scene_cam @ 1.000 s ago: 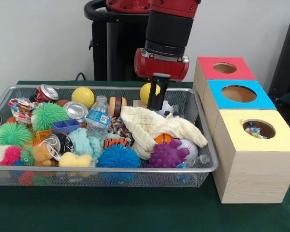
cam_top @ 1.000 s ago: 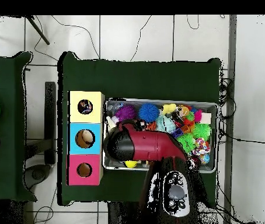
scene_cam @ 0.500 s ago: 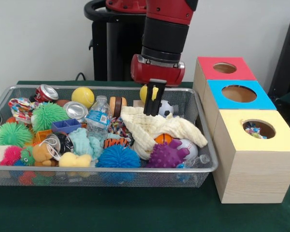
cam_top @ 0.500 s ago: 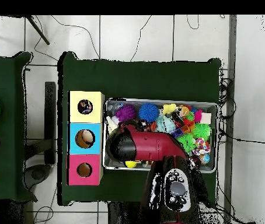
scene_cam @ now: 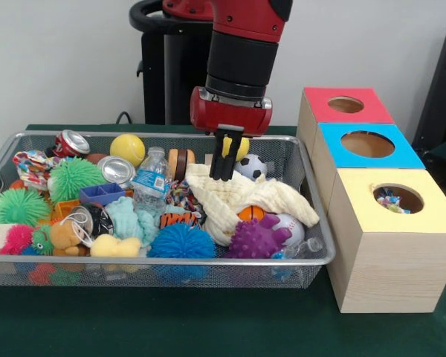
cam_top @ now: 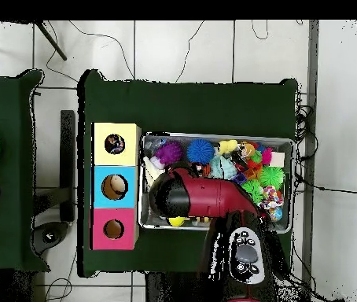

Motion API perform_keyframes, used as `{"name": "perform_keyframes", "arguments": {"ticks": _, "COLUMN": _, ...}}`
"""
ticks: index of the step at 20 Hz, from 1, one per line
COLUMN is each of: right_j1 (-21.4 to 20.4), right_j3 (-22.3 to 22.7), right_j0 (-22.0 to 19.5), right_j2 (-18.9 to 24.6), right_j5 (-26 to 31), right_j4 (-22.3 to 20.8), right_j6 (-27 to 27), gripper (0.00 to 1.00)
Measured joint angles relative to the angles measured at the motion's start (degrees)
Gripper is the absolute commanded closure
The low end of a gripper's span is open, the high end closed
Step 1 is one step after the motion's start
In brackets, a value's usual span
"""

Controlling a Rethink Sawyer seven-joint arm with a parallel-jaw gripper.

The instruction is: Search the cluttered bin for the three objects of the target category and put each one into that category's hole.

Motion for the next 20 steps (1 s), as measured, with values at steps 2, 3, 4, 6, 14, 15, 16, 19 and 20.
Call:
{"name": "perform_keyframes", "arguments": {"ticks": 2, "right_j1": 0.0, "right_j3": 0.0, "right_j0": 0.0, "right_j2": 0.0, "right_j5": 0.0, "right_j4": 0.0, "right_j6": 0.0, "gripper": 1.0}}
{"name": "perform_keyframes", "arguments": {"ticks": 3, "right_j1": 0.0, "right_j3": 0.0, "right_j0": 0.0, "right_j2": 0.0, "right_j5": 0.0, "right_j4": 0.0, "right_j6": 0.0, "gripper": 1.0}}
{"name": "perform_keyframes", "arguments": {"ticks": 4, "right_j1": 0.0, "right_j3": 0.0, "right_j0": 0.0, "right_j2": 0.0, "right_j5": 0.0, "right_j4": 0.0, "right_j6": 0.0, "gripper": 1.0}}
{"name": "perform_keyframes", "arguments": {"ticks": 6, "right_j1": 0.0, "right_j3": 0.0, "right_j0": 0.0, "right_j2": 0.0, "right_j5": 0.0, "right_j4": 0.0, "right_j6": 0.0, "gripper": 1.0}}
{"name": "perform_keyframes", "arguments": {"ticks": 14, "right_j1": 0.0, "right_j3": 0.0, "right_j0": 0.0, "right_j2": 0.0, "right_j5": 0.0, "right_j4": -0.3, "right_j6": 0.0, "gripper": 0.0}}
{"name": "perform_keyframes", "arguments": {"ticks": 15, "right_j1": 0.0, "right_j3": 0.0, "right_j0": 0.0, "right_j2": 0.0, "right_j5": 0.0, "right_j4": -0.5, "right_j6": 0.0, "gripper": 0.0}}
{"name": "perform_keyframes", "arguments": {"ticks": 16, "right_j1": 0.0, "right_j3": 0.0, "right_j0": 0.0, "right_j2": 0.0, "right_j5": 0.0, "right_j4": -0.7, "right_j6": 0.0, "gripper": 0.0}}
{"name": "perform_keyframes", "arguments": {"ticks": 19, "right_j1": 0.0, "right_j3": 0.0, "right_j0": 0.0, "right_j2": 0.0, "right_j5": 0.0, "right_j4": -1.6, "right_j6": 0.0, "gripper": 0.0}}
{"name": "perform_keyframes", "arguments": {"ticks": 20, "right_j1": 0.0, "right_j3": 0.0, "right_j0": 0.0, "right_j2": 0.0, "right_j5": 0.0, "right_j4": -1.7, "right_j6": 0.0, "gripper": 0.0}}
